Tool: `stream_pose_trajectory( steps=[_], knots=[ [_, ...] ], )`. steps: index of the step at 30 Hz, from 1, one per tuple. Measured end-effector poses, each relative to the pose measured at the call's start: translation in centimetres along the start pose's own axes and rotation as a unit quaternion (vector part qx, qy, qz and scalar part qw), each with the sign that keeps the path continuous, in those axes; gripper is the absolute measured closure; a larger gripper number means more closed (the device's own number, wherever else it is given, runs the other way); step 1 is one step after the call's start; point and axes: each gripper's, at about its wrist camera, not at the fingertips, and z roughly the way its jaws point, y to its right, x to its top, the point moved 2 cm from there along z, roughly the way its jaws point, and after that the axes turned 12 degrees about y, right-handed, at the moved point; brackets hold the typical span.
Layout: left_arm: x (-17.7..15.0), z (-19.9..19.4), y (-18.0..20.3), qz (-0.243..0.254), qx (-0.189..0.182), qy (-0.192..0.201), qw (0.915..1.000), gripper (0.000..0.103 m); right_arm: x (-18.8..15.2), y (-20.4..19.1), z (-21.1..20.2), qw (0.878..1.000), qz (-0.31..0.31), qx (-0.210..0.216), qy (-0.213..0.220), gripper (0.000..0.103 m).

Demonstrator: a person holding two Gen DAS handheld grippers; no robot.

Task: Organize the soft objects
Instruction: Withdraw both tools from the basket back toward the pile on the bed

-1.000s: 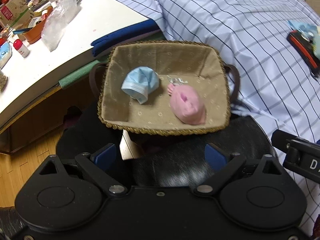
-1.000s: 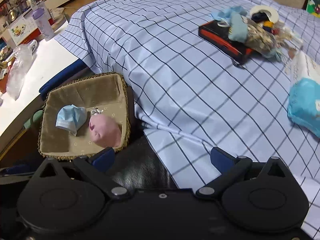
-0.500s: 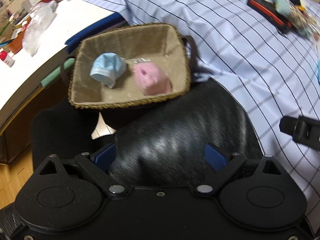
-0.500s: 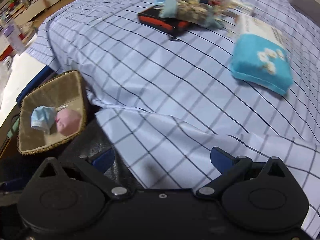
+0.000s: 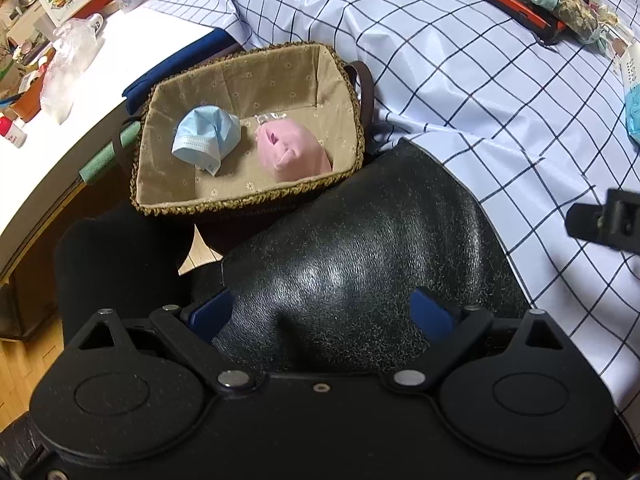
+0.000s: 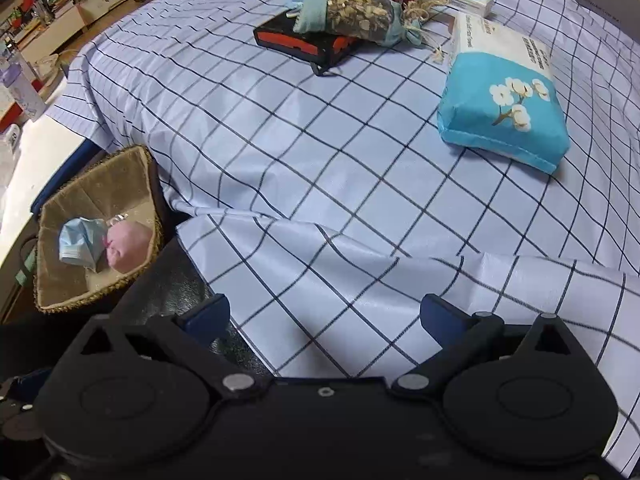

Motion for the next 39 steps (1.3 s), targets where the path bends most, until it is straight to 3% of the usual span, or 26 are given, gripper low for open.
stream_pose_trajectory(
  steps=[11, 27, 34, 39],
  knots=[
    [2.1, 0.0, 1.4, 0.029, -0.004, 0.014, 0.9995, 0.01, 6.3, 4.0, -1.7, 0.997, 0.048, 0.001, 0.058, 0.002],
    [6.5, 1.1, 6.4, 0.07, -0.032, 0.03, 0.9966, 0.01, 18.6, 15.7, 2.3, 0.978, 0.141, -0.081, 0.131, 0.003],
    [9.1, 1.8, 9.1, 0.087, -0.039, 0.048, 0.9943, 0.01, 23.9, 18.1, 7.8, 0.979, 0.165, -0.063, 0.1, 0.009],
    [11.1, 2.5, 10.5, 0.085, -0.048, 0.05, 0.994, 0.01, 25.5, 17.9, 11.9, 0.987, 0.141, -0.047, 0.056, 0.026]
  ],
)
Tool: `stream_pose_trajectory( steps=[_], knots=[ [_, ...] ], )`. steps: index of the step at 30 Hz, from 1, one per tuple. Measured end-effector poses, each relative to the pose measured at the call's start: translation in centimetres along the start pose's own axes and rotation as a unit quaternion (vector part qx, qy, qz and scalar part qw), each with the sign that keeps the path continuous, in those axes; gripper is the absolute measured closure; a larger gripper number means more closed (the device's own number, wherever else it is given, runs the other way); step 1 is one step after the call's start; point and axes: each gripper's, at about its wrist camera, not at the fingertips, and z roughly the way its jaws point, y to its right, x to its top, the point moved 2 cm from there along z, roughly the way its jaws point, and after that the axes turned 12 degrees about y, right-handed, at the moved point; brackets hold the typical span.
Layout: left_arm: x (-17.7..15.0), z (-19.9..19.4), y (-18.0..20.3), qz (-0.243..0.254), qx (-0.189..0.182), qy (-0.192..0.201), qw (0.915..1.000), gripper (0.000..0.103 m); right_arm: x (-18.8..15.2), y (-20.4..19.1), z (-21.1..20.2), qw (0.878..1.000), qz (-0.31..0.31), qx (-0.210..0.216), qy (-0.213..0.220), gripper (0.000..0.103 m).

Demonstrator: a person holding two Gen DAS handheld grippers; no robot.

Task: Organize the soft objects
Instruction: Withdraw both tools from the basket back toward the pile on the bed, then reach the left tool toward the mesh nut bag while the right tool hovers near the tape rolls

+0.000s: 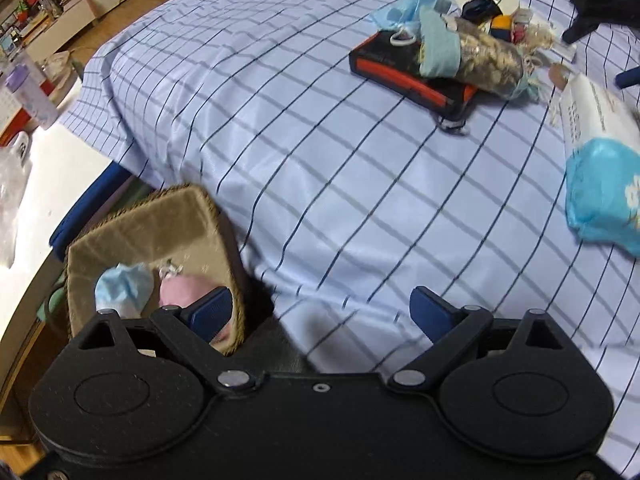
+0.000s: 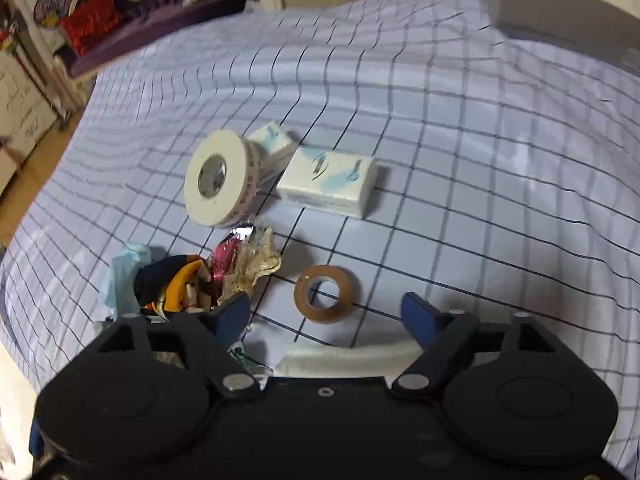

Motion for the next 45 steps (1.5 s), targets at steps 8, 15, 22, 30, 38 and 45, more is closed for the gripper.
stream_pose_trajectory(
  steps=[8, 15, 22, 30, 38, 45],
  knots=[
    [2.9, 1.1, 1.5, 0.004, -0.004, 0.022, 0.9997, 0.01, -0.9, 0.1, 3.8, 0.999, -0.014, 0.01, -0.032, 0.033],
    [5.7, 1.6, 3.3, 0.008, -0.012, 0.046, 0.9988, 0.01, -1.6, 0.2, 5.4, 0.999, -0.032, -0.009, -0.035, 0.062],
    [9.1, 2.2, 5.4, 0.014, -0.012, 0.064, 0.9978, 0.009, -1.2, 1.6, 4.9, 0.999, -0.017, 0.009, -0.031, 0.063],
    [12.8, 3.1, 7.7, 0.016, -0.029, 0.086, 0.9958, 0.007, -0.4, 4.8, 4.6, 0.999, 0.034, 0.021, -0.03, 0.063],
    [15.8, 4.3, 8.9, 0.039, 0.005, 0.111, 0.9931, 0.006, -0.4, 6.0, 5.3, 0.998, 0.052, 0.027, -0.03, 0.063],
    [17.8, 5.9, 4.7, -0.076, 0.064, 0.112, 0.9887, 0.006, -0.6, 5.8, 5.1, 0.999, 0.042, 0.022, -0.025, 0.063]
  ],
)
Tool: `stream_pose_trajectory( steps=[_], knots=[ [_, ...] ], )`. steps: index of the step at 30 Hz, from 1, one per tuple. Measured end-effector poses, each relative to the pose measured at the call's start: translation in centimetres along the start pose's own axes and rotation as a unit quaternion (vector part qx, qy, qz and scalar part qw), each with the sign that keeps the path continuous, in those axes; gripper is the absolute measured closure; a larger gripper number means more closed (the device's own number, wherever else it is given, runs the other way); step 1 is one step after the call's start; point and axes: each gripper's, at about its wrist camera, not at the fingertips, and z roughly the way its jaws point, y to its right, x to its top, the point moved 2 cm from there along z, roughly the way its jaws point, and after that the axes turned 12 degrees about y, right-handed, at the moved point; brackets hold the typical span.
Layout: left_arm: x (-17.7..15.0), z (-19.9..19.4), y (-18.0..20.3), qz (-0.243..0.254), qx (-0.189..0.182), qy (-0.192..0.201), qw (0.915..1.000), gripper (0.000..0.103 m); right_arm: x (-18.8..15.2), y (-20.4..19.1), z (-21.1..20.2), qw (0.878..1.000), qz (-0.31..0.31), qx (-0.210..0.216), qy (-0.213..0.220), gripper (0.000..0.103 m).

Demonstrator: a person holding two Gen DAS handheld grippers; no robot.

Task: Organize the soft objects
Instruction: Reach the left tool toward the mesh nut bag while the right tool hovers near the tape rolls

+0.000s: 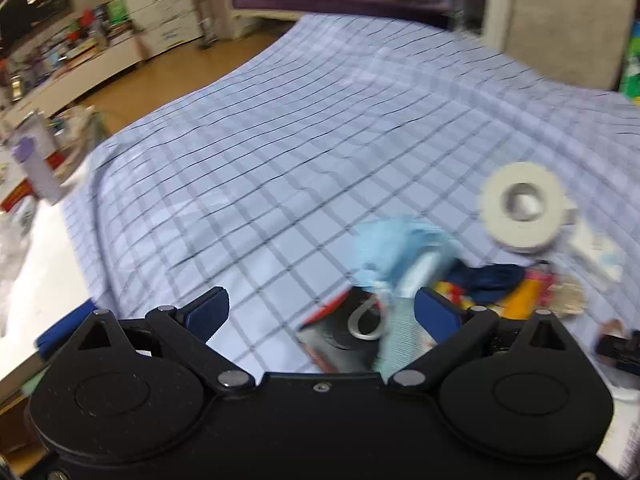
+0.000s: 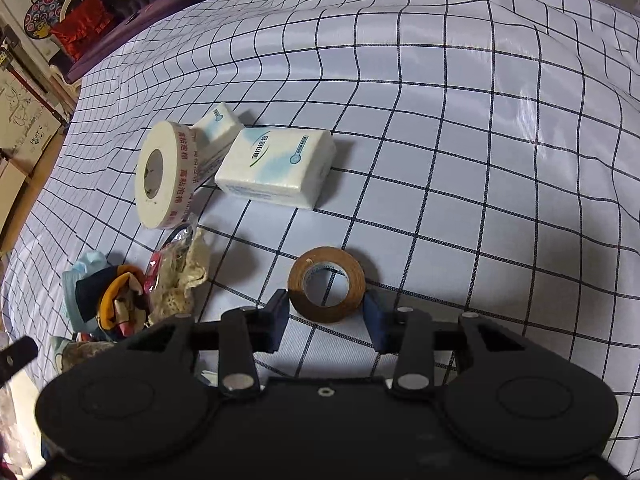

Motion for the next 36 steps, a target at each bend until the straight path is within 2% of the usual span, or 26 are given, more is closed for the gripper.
stream_pose_trajectory(
  steps=[3, 8, 13, 17, 24, 32, 36],
  knots=[
    [0.3, 1.5, -0.4, 0.012, 0.04, -0.017, 0.999, 0.007, -0.2, -0.5, 0.0, 1.0, -0.011, -0.007, 0.003, 0.063],
    [0.5, 3.2, -0.3, 0.024, 0.018, -0.055, 0.9981, 0.007, -0.3, -0.8, 0.1, 1.0, -0.02, -0.013, 0.005, 0.063],
    [-0.2, 3.9, 0.9, 0.069, 0.028, -0.077, 0.9943, 0.007, -0.3, -0.9, 0.2, 1.0, -0.022, -0.014, 0.005, 0.063],
    [-1.1, 4.0, 0.9, 0.085, 0.024, -0.108, 0.9902, 0.007, -0.3, -1.0, 0.3, 1.0, -0.026, -0.016, 0.006, 0.063],
    [-3.3, 2.5, 1.2, 0.112, -0.002, -0.138, 0.984, 0.007, -0.4, -1.2, 0.4, 0.999, -0.032, -0.019, 0.007, 0.063],
    [-6.3, 0.1, 1.9, 0.163, -0.05, -0.166, 0.9713, 0.007, -0.4, -1.2, 0.4, 0.999, -0.037, -0.019, 0.008, 0.063],
    [-5.8, -1.1, 1.5, 0.144, -0.07, -0.154, 0.975, 0.007, -0.3, -0.9, 0.5, 0.999, -0.032, -0.015, 0.006, 0.062]
  ],
)
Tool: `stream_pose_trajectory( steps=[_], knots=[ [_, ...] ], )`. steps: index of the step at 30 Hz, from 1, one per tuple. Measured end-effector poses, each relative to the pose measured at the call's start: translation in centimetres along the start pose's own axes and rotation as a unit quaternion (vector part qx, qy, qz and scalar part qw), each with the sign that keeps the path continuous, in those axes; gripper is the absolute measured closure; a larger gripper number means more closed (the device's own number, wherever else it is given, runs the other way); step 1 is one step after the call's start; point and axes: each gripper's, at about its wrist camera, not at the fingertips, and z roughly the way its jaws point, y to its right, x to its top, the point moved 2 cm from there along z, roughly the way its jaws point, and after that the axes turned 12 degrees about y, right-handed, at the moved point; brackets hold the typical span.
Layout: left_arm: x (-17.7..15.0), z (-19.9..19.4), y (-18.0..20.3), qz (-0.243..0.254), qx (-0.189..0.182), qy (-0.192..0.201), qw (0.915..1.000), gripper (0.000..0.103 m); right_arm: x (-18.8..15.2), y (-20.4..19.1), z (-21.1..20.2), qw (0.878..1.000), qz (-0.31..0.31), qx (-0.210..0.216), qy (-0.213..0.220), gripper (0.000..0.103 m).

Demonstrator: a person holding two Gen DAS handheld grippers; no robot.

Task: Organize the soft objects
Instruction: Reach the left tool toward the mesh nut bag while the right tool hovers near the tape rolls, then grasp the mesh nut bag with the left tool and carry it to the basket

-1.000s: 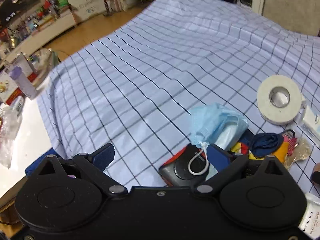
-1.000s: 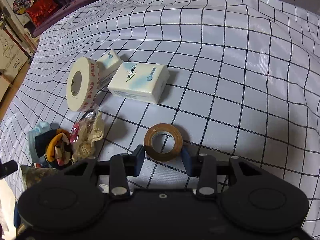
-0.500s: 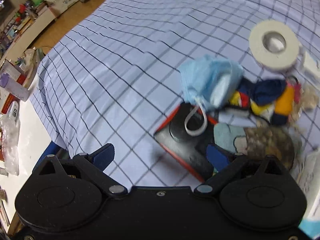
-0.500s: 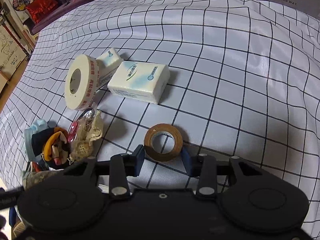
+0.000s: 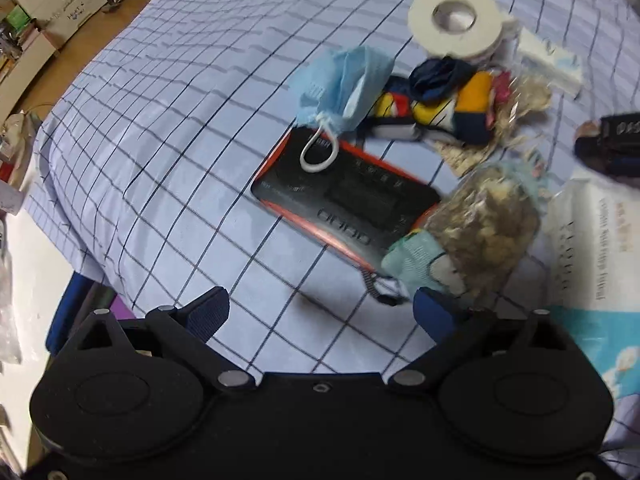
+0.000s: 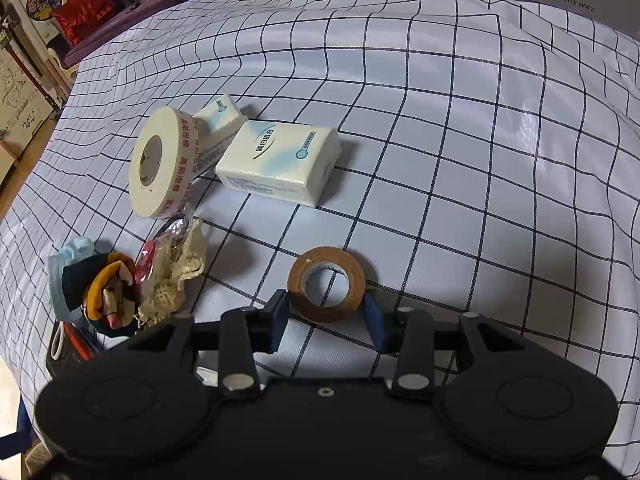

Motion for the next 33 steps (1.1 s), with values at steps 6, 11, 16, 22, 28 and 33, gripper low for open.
stream_pose_trajectory(
  steps=[6, 11, 16, 22, 28, 33],
  knots=[
    [0.7, -1.9, 2.2, 0.035, -0.042, 0.055, 0.997, 0.007, 0.0, 0.2, -0.1, 1.0, 0.004, 0.003, -0.001, 0.062],
    [0.5, -1.5, 5.2, 0.089, -0.097, 0.061, 0.9894, 0.007, -0.1, 0.2, -0.2, 1.0, 0.006, 0.005, -0.001, 0.062],
    [0.3, 0.4, 7.5, 0.144, -0.071, 0.062, 0.985, 0.023, -0.1, 0.2, -0.2, 1.0, 0.006, 0.005, 0.0, 0.062],
    [0.1, 0.5, 7.2, 0.148, -0.074, 0.08, 0.983, 0.047, -0.1, 0.3, -0.3, 1.0, 0.01, 0.008, 0.002, 0.062],
    [0.1, -0.7, 6.6, 0.11, -0.109, 0.078, 0.985, 0.054, 0.2, 0.4, -1.2, 1.0, 0.012, 0.005, 0.023, 0.063],
    [-0.3, -2.4, 5.8, 0.08, -0.124, 0.087, 0.9853, 0.054, 0.7, 0.6, -2.5, 0.998, 0.02, 0.018, 0.049, 0.063]
  ],
)
